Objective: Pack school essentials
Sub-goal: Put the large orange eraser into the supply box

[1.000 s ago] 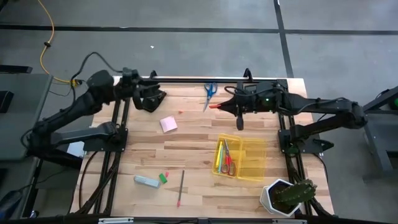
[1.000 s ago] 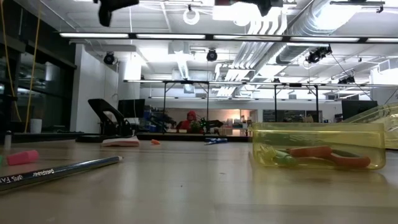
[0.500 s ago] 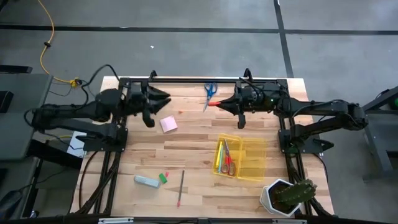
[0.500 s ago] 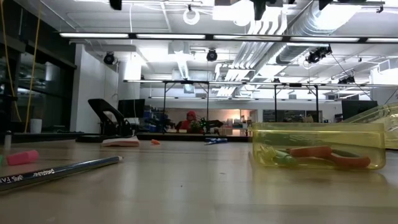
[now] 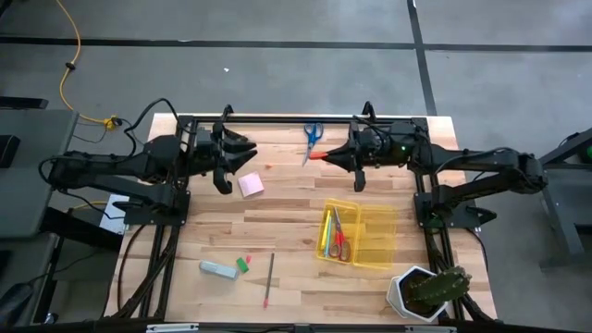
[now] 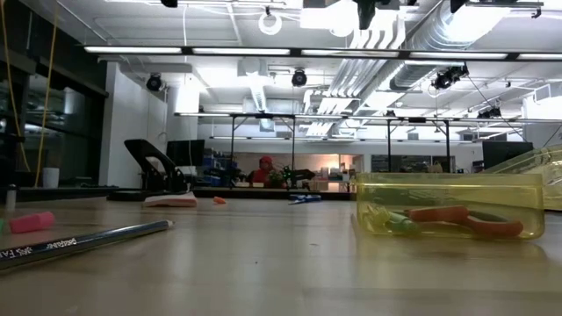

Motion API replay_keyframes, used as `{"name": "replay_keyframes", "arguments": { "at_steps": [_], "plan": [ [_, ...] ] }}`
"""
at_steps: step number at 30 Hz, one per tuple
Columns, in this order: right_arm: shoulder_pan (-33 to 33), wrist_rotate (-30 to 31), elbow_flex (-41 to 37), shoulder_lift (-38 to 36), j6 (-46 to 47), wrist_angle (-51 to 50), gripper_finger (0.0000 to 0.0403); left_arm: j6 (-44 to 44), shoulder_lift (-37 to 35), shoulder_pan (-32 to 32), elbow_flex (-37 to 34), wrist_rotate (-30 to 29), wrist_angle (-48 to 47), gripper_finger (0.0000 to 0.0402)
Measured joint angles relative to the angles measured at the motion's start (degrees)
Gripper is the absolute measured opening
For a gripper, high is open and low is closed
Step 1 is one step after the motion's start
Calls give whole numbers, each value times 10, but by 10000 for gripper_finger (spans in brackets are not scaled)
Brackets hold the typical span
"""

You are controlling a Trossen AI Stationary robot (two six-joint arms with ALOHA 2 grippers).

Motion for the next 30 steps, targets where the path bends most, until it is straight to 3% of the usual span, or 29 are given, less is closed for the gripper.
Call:
{"name": "replay_keyframes", "arguments": {
  "at_steps": [7, 12, 15, 20, 30],
  "plan": [
    [28, -4, 138, 34, -23, -477, 0, 3, 0, 0, 0, 0, -5, 86],
    [52, -69, 134, 70, 22, -647, 0, 5, 0, 0, 0, -9, -25, 86],
    [69, -90, 95, 87, 28, -665, 0, 5, 0, 0, 0, -10, -33, 86],
    [83, -91, 35, 120, 47, -608, 0, 4, 0, 0, 0, -15, -34, 86],
    [107, -101, 24, 212, 18, -569, 0, 3, 0, 0, 0, -15, -33, 86]
  ]
}}
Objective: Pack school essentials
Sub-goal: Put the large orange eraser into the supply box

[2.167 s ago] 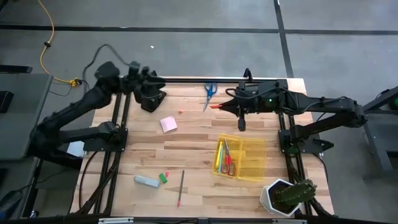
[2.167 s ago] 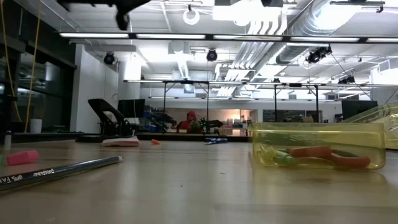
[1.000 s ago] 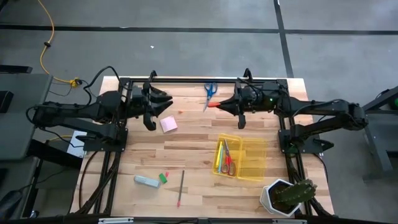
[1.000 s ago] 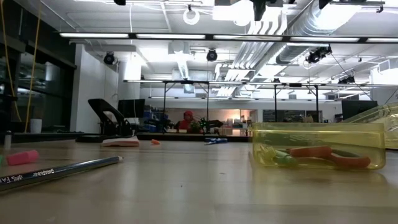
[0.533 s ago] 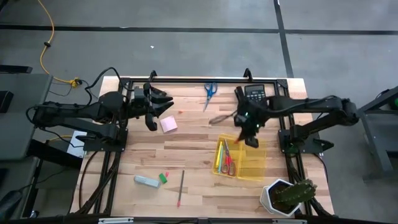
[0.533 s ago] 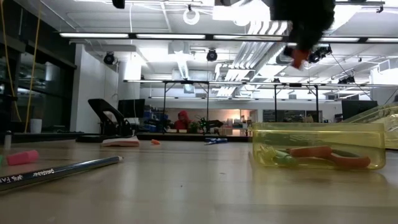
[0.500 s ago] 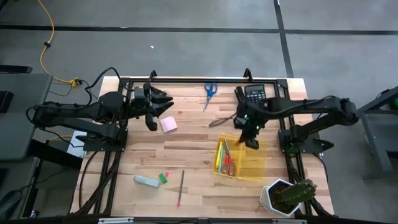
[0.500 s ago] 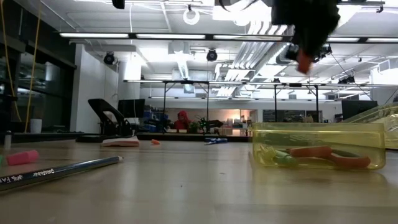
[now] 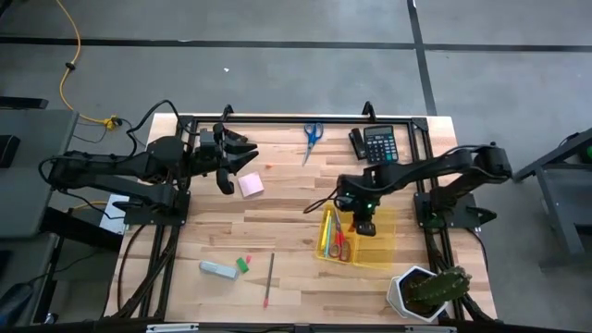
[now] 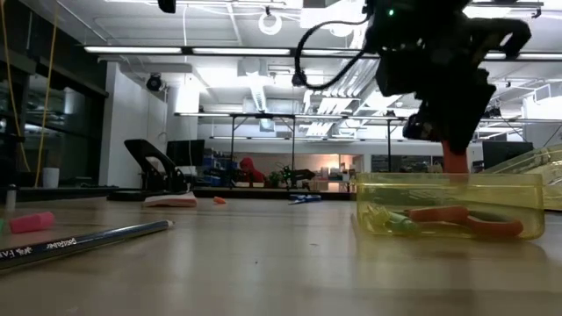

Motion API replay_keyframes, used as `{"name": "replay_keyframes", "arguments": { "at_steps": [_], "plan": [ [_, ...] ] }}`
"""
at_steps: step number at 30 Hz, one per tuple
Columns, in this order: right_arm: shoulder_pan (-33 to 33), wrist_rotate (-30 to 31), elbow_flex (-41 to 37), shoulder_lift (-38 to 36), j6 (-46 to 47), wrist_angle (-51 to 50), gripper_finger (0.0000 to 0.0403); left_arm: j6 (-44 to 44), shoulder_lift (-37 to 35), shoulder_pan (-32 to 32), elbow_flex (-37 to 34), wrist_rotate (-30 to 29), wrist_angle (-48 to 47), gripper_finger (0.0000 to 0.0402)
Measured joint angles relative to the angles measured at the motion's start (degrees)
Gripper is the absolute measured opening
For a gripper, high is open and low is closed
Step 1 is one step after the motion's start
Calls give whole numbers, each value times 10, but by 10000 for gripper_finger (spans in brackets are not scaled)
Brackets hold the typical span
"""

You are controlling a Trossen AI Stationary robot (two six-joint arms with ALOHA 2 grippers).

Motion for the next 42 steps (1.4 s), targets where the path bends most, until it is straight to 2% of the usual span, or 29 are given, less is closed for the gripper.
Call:
{"name": "replay_keyframes", "arguments": {
  "at_steps": [18, 30, 37, 42],
  "plan": [
    [2, -35, 0, 61, 50, 24, 7, 2, 0, 0, 0, 0, 0, 86],
    [2, -32, 0, 61, 80, 30, 65, 1, 0, 0, 0, 0, 0, 86],
    [2, -21, 11, 61, 50, 11, 126, 1, 0, 0, 0, 0, 0, 86],
    [-6, 56, 68, 46, -8, -73, 159, 1, 0, 0, 0, 0, -1, 86]
  ]
}}
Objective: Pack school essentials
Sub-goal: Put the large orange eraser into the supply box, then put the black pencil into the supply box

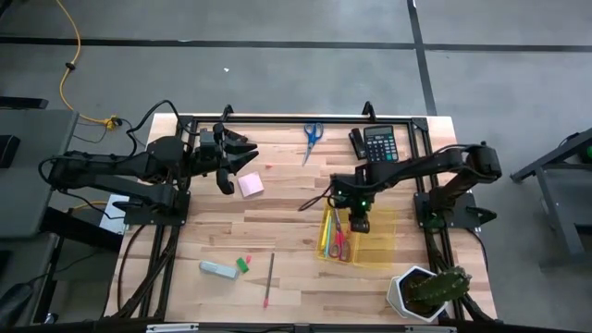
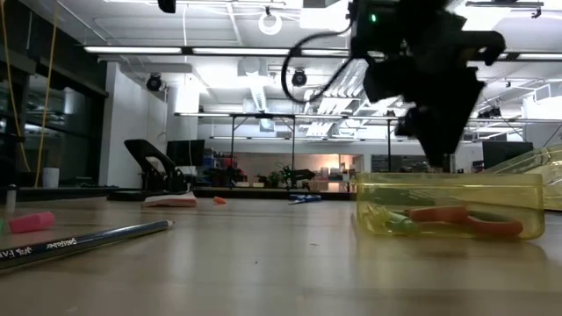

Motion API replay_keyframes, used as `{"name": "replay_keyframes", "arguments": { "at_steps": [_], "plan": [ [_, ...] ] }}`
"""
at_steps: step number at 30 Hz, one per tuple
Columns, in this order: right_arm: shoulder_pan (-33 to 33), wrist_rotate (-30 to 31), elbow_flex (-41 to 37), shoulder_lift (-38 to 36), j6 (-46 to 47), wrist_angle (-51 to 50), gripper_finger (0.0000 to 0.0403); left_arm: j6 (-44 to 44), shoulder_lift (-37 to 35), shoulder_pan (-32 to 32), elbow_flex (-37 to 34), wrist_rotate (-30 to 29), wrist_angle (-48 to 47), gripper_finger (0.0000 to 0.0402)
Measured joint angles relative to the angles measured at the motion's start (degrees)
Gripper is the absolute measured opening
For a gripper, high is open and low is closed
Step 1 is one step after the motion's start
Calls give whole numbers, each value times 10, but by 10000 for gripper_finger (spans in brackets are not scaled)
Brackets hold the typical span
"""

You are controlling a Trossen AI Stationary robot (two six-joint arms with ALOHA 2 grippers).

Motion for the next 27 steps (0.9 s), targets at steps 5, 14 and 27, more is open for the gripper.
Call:
{"name": "replay_keyframes", "arguments": {
  "at_steps": [5, 14, 27],
  "plan": [
    [-12, 61, 36, -58, -24, -22, 165, 0, 0, 0, 0, 2, -13, 86],
    [-26, 152, 37, -207, 14, 176, 165, 44, -30, 0, 1, 75, -58, 86],
    [-26, 187, 35, -179, -33, 402, 165, 8, -60, 0, 1, 75, -86, 86]
  ]
}}
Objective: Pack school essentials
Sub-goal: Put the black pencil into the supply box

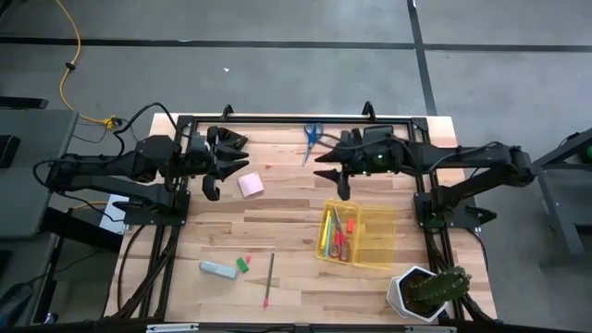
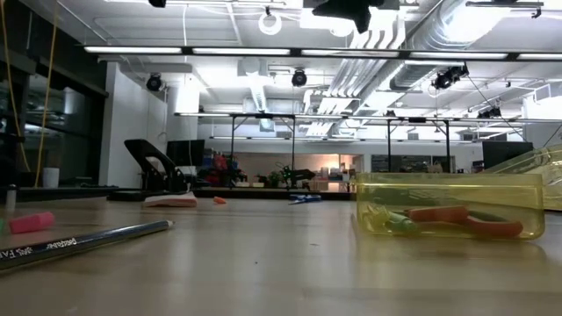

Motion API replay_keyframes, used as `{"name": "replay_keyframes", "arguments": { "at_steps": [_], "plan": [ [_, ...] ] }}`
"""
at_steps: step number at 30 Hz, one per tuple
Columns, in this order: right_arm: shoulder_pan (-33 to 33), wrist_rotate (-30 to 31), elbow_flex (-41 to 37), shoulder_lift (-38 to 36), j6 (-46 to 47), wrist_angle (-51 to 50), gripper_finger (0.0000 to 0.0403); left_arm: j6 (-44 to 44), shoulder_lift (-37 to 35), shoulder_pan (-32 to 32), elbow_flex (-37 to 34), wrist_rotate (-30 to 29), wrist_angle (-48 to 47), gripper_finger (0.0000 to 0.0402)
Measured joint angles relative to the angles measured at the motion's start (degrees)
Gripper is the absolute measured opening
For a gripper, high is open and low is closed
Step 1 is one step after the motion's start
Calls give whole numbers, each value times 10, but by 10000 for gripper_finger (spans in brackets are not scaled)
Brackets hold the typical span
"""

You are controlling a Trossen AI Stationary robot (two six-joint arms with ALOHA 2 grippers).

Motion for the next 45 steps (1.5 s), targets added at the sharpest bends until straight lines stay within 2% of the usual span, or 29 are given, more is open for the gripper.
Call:
{"name": "replay_keyframes", "arguments": {
  "at_steps": [2, 6, 10, 16, 26, 34, 37, 40, 45],
  "plan": [
    [0, -8, -28, 5, 2, 54, 165, -8, 0, 0, 0, 0, -3, 86],
    [0, -29, -120, 5, 39, 231, 165, -9, 0, 0, 0, 1, -5, 86],
    [2, -30, -155, -4, 50, 318, 165, -9, 0, 0, 0, 1, -5, 86],
    [6, -51, -144, -5, 39, 322, 165, -8, 0, 0, 0, -1, -5, 86],
    [6, -51, -144, -5, 51, 321, 165, -8, 0, 0, 0, -1, -5, 86],
    [6, -45, -144, -5, 4, 321, 165, -9, 0, 0, 0, 0, -4, 86],
    [5, -38, -144, -5, 28, 321, 165, -43, 3, -1, 1, 2, -4, 86],
    [5, -38, -144, -5, 35, 321, 165, -66, 34, -17, 14, 13, -9, 88],
    [5, -38, -144, -5, 5, 321, 165, -131, 133, -90, 71, -16, -121, 112]
  ]
}}
